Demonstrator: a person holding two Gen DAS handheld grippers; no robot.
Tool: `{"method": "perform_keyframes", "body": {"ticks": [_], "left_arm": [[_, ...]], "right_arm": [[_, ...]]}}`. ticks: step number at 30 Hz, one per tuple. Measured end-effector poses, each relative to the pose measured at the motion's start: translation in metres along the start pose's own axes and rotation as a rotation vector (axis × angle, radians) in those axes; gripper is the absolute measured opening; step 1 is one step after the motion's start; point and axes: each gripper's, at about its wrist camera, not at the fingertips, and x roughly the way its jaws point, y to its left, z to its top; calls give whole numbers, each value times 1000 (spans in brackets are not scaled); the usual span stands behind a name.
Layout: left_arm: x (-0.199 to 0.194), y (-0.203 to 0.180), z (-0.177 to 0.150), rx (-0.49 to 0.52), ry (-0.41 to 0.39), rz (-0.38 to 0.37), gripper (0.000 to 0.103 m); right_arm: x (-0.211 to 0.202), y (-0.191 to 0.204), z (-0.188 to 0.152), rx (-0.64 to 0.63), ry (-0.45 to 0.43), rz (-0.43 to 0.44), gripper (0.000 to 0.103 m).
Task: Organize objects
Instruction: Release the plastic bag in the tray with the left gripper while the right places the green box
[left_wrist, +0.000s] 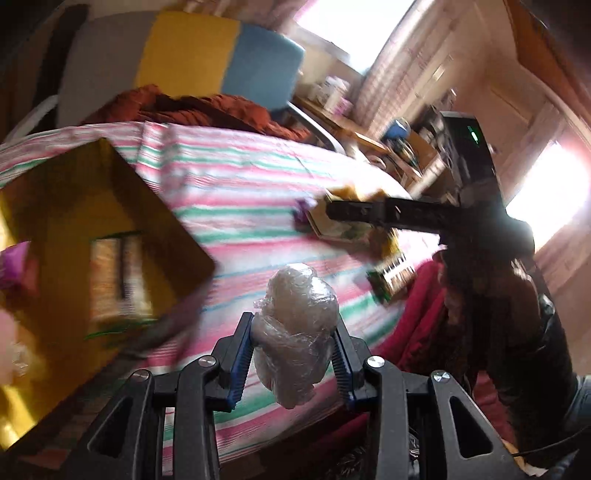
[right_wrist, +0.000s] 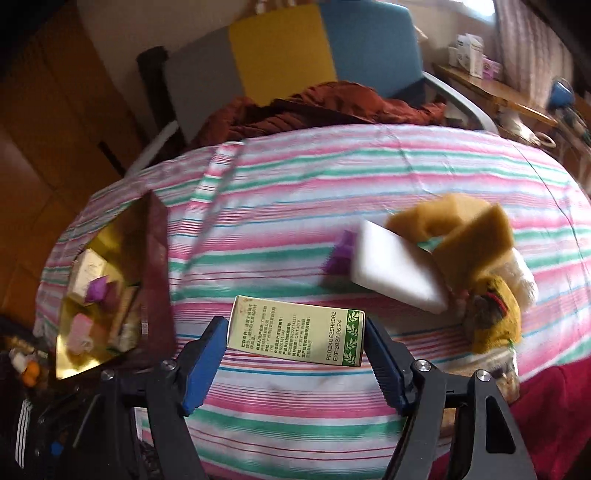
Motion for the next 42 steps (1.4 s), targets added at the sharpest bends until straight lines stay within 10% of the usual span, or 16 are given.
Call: {"method": "perform_keyframes", "body": {"ticks": [20,39,42], "left_arm": [[-103,120,-11,-304,-213,304,39],[-129,160,-13,-406,-266,334,39],[-123,161,-10,-401,-252,321,39]], "right_arm": [[38,195,-10,-451,91,330,75],[66,269,-50,-626,168,423,76],[70,277,-55,-648,163,438,103]]}}
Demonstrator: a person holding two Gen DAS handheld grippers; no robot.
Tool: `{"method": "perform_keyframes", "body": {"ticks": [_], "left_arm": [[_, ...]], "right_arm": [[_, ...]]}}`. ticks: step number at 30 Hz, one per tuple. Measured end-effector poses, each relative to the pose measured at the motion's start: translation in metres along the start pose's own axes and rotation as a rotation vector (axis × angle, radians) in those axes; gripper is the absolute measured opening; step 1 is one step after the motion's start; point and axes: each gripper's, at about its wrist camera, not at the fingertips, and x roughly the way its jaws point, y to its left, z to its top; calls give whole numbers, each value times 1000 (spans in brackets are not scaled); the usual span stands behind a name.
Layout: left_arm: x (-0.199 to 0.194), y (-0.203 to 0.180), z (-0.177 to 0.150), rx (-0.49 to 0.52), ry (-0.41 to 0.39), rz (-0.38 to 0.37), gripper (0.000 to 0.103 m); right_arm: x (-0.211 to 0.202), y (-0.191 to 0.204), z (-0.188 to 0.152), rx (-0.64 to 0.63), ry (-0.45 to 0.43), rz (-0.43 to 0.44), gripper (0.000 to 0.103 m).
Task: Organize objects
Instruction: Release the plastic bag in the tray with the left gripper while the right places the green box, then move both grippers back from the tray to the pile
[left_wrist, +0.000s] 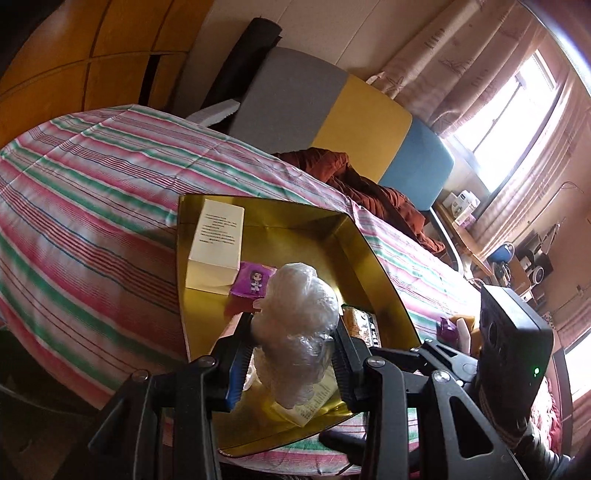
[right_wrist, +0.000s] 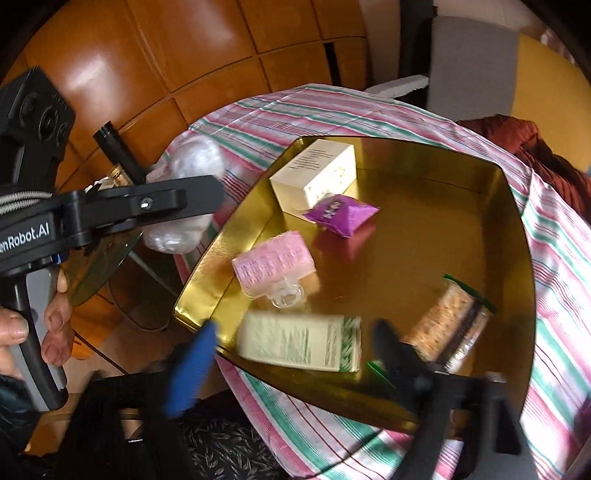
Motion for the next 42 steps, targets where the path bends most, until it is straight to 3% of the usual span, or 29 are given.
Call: {"method": "perform_keyframes", "body": {"ticks": [4,10,16,20,25,29,42], "left_arm": [[13,-6,-1,19,42,-15,40],[25,-2,-8,-20,103,10,51],[16,0,-8,-49,80,23,53],[7,-6,-4,-30,22,50,53],[5,-33,-9,94,-41,143,54],[10,-51,-17,157,-49,214,66],[20,-85,-40,267,-32,256,78]], "right_arm": [[4,0,-5,7,7,17,103],[4,-8,-11,47,14,8,103],[1,-14,-13,76,-2,4,103],[-5,-18,-18,104,-20,-10,103],[-24,-20,-22,119,-78,-85,103],[-42,-25,-27,137,-141,-179,103],[-65,-58,-47,230,-173,-370,103]]}}
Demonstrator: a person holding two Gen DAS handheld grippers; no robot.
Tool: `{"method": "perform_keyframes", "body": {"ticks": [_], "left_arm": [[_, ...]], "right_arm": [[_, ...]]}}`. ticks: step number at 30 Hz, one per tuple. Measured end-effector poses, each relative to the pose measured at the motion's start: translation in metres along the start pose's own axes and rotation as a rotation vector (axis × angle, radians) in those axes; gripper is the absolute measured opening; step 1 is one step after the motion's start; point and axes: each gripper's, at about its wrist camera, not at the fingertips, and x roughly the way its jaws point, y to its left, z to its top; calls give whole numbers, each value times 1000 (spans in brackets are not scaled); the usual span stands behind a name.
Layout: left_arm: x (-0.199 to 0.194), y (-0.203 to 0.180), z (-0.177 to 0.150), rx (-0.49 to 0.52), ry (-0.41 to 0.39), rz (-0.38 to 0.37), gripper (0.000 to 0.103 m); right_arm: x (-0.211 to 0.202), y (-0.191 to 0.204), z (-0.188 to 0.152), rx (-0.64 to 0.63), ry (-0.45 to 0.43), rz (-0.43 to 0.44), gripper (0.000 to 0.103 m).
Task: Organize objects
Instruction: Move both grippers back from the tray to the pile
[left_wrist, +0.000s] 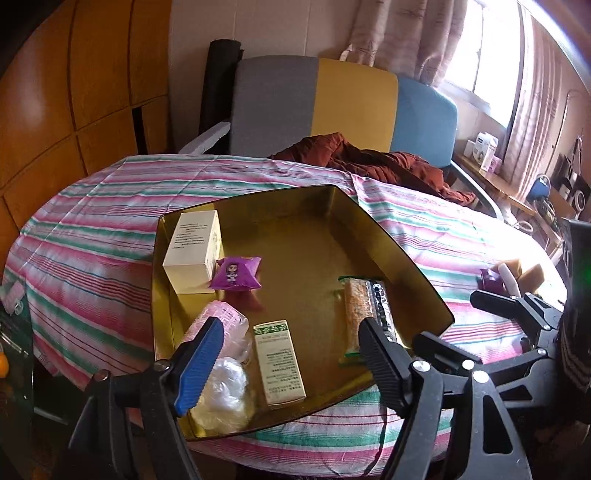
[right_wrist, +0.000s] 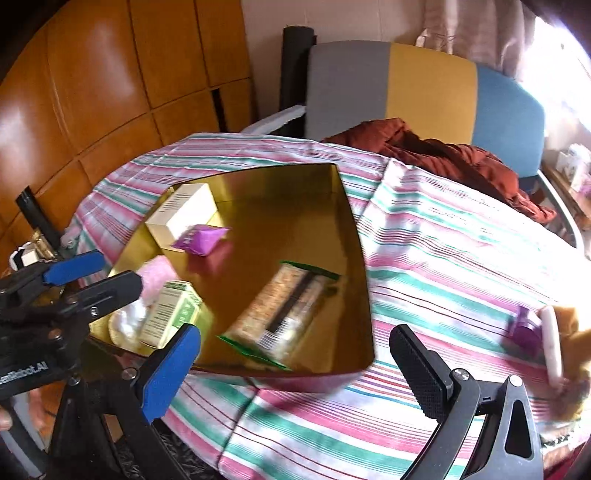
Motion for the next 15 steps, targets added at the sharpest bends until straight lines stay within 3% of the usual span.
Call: {"method": "perform_keyframes", "body": {"ticks": [8,15], "left_arm": [[-1,-10,0,42,-12,22,78],[3,-24,-2,78,6,-26,78]], "right_arm": [[-5,-31,-9,60,2,-52,103],[-10,-68,-15,122,11,-126,103]]}}
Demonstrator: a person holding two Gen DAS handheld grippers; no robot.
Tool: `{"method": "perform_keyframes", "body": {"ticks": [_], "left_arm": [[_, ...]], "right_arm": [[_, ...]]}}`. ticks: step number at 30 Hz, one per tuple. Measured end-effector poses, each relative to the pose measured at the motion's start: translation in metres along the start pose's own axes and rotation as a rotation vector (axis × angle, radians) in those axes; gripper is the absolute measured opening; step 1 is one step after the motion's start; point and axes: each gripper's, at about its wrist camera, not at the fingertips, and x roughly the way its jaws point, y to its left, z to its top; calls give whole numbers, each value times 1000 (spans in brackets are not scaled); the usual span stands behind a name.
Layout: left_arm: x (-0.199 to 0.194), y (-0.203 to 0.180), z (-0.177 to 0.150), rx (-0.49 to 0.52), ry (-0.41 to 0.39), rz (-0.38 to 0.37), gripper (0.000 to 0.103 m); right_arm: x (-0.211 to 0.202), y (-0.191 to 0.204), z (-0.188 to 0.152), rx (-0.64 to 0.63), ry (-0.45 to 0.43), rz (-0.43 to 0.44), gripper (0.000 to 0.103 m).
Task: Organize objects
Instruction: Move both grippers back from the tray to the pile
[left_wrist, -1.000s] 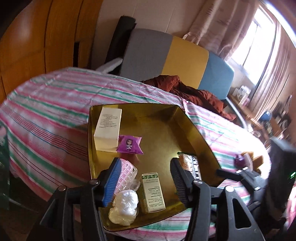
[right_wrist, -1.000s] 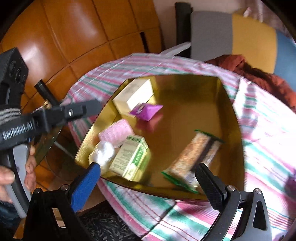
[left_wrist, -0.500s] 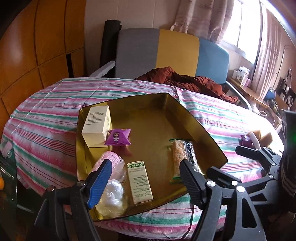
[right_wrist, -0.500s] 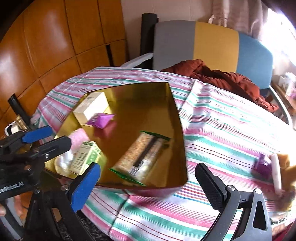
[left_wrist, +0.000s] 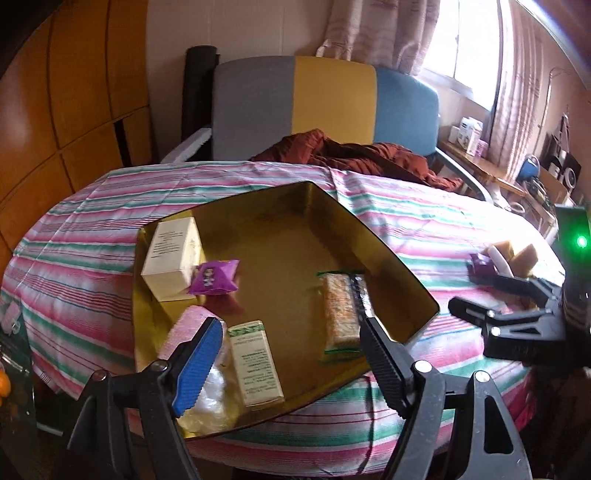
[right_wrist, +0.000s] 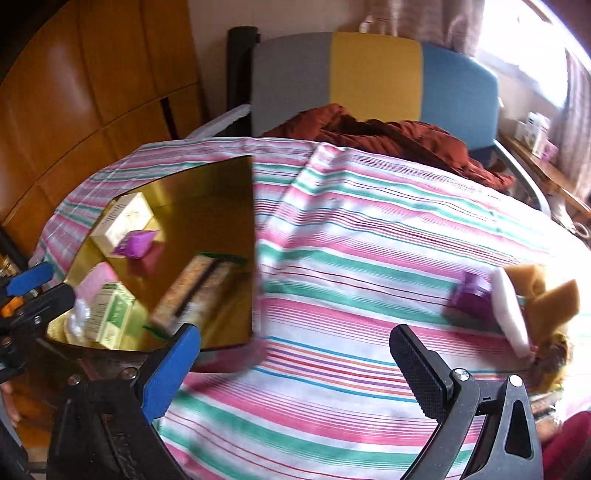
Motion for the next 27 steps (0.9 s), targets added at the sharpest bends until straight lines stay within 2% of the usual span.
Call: {"method": "perform_keyframes", "body": {"ticks": [9,17,22,27], "left_arm": [[11,-23,-5,46,50,-65,78],[19,-38,-4,79,84,-87,78],[20,-48,-1,110,83,-112,78],[25,-66,2,148,104,-160,79]], "right_arm": [[-5,-44,-2,60,1,-75,103],[-21,-94,7,105,-31,-160,103],[-46,-156,19,184,-86,-276,103],[-72,-237,18,386,-160,-368,103]]}}
